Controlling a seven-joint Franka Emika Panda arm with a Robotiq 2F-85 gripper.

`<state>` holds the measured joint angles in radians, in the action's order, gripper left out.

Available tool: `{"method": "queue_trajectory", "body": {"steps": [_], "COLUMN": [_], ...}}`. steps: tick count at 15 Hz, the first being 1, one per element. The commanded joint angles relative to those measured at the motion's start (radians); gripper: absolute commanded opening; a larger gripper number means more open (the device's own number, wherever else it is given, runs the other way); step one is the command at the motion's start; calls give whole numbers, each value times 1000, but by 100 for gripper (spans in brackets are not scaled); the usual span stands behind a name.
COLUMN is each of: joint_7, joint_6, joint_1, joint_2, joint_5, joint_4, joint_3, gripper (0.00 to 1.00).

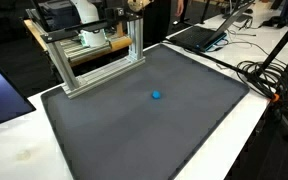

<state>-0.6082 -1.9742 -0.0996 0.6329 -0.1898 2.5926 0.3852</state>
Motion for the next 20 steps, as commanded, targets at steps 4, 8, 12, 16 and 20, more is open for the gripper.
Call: {"method": "queue_trajectory", "body": {"steps": [4,8,12,16,20], "joint_7": [-9,-1,87,188,293], "joint_6": [0,-4,53,97,191], "joint_1": [-18,-15,-10,-2,13], "joint_2": [-4,-7,36,98,143], "joint_5": [11,17,60,73,105], "joint_4": [-1,-3,-30,-62,-98], "joint_3": [-16,-19,-71,-139,-199], "gripper": [100,100,100,100,100]}}
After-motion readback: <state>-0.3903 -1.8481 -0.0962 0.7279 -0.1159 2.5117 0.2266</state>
